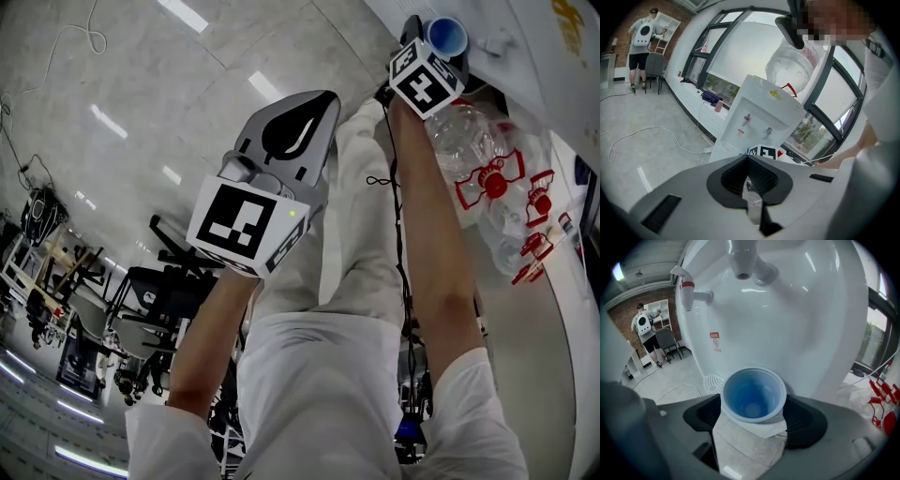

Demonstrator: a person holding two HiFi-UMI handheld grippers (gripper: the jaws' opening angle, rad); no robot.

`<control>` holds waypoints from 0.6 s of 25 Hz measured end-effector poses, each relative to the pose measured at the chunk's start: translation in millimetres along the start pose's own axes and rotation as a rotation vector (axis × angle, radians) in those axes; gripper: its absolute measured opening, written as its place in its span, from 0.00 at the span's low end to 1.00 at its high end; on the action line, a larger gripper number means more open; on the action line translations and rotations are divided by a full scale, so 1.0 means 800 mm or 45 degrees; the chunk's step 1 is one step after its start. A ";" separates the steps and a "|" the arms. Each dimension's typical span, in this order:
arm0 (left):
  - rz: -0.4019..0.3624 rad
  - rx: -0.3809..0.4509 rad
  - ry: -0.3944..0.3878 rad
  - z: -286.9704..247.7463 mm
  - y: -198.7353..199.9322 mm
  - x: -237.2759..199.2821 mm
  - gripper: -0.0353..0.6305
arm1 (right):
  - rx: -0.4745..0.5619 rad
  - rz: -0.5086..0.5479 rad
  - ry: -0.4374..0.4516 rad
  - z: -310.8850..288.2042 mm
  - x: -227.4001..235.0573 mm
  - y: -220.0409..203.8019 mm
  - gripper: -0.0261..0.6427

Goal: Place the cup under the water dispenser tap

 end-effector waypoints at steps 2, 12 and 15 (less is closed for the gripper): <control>0.001 0.004 -0.002 0.002 -0.001 0.002 0.06 | -0.008 -0.015 -0.002 0.004 0.001 -0.002 0.65; -0.020 0.020 -0.007 0.016 0.004 0.019 0.06 | -0.038 -0.011 0.049 0.038 0.011 -0.006 0.65; -0.031 0.025 -0.007 0.029 0.009 0.026 0.06 | -0.042 0.019 0.061 0.060 0.012 -0.004 0.65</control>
Point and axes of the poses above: the fingertips, and each gripper's own axes: z backward along the fingers, x to its right, y out of its top, the point moved 8 cm from there along z, backward along the fingers, and after that the axes turned 11 degrees about -x, right-handed, at the moved point
